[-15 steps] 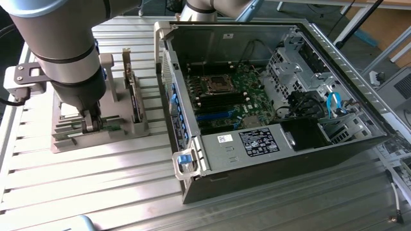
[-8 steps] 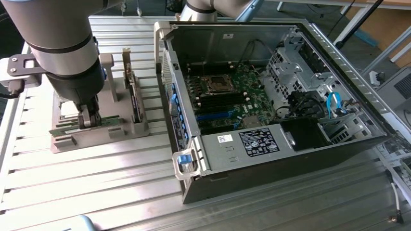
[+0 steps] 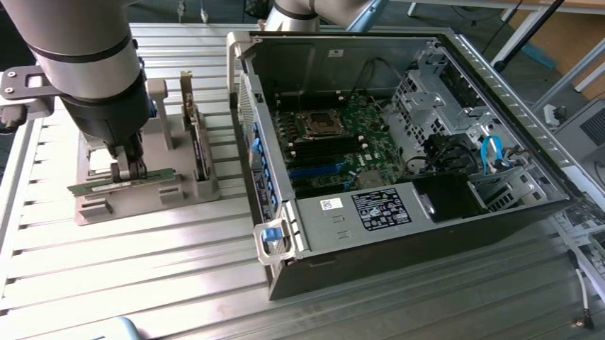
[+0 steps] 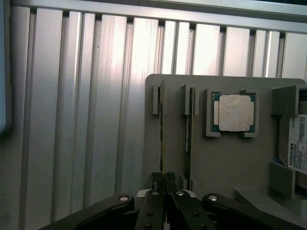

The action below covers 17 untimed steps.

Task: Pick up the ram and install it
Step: 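Pick up the ram and move it above insertion slot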

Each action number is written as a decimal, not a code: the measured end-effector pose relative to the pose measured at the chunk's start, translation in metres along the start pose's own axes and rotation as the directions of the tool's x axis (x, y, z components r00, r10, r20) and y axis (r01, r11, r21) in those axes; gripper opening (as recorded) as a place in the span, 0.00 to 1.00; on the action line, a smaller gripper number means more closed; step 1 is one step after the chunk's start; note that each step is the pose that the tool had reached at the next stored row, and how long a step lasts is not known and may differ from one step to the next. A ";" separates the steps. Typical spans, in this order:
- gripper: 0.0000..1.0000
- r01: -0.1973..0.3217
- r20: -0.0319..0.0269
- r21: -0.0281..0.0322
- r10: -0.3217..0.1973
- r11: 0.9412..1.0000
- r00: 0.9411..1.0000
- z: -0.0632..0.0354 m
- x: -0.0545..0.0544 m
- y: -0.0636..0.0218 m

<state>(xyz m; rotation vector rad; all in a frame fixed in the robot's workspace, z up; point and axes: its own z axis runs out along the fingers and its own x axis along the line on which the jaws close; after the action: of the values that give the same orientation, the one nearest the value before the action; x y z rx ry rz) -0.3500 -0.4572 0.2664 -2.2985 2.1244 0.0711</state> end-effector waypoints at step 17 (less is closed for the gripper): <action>0.12 0.000 0.000 0.000 0.000 1.000 1.000 -0.0411 -0.002 0.0008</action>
<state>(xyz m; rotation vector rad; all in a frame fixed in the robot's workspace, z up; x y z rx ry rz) -0.3498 -0.4572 0.3075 -2.2985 2.1243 0.0713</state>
